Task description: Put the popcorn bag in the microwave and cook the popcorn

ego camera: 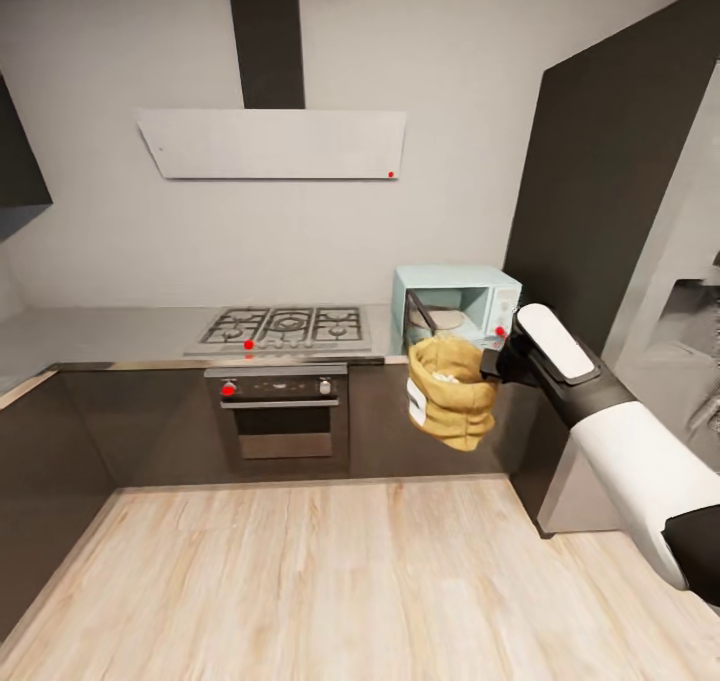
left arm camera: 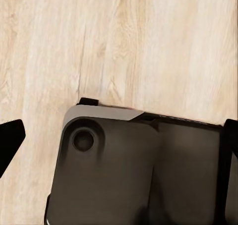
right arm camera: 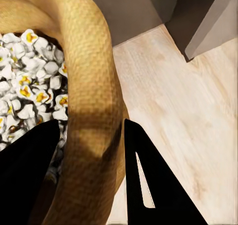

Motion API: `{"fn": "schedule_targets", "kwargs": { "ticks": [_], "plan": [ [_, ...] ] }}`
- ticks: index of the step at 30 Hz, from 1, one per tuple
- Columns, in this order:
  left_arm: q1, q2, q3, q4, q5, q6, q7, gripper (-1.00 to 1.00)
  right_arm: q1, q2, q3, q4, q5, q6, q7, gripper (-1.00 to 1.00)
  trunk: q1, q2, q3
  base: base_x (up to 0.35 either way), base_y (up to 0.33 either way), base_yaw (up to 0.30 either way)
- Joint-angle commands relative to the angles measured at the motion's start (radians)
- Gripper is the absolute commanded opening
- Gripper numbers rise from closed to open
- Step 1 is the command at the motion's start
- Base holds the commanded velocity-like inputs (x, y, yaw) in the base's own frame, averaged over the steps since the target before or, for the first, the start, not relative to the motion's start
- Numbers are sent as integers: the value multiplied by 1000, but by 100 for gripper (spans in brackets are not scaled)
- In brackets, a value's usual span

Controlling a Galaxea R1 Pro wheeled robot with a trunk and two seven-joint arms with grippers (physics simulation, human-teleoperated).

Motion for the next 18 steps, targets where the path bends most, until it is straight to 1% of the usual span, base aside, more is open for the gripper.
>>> {"fn": "schedule_targets", "kwargs": {
  "ticks": [1, 4, 8, 12, 15, 18],
  "plan": [
    [-1, 0, 3, 1, 1, -3, 1, 100, 4, -3, 8, -1, -8, 7, 1, -100, 1, -3, -2, 0, -350, 0],
    [-1, 0, 3, 1, 1, -3, 1, 100, 12, -4, 19, 0, -8, 7, 19, -100, 1, -3, -2, 65, -349, 0],
    [-1, 0, 4, 1, 1, -3, 1, 100, 28, -9, 21, -4, -8, 7, 28, -100, 1, -3, -2, 151, -339, 0],
    [-1, 0, 5, 1, 1, -3, 1, 100, 31, -12, 21, -4, -8, 7, 30, -100, 1, -3, -2, 170, -329, 0],
    [3, 1, 6, 0, 1, -3, 1, 100, 32, -12, 25, -4, -8, 7, 37, -100, 1, -3, -2, 106, -162, 0],
    [6, 1, 7, -1, 1, -3, 1, 100, 33, -11, 45, 4, -3, 6, 82, -100, 1, -3, -2, 16, -24, 0]
  ]
}}
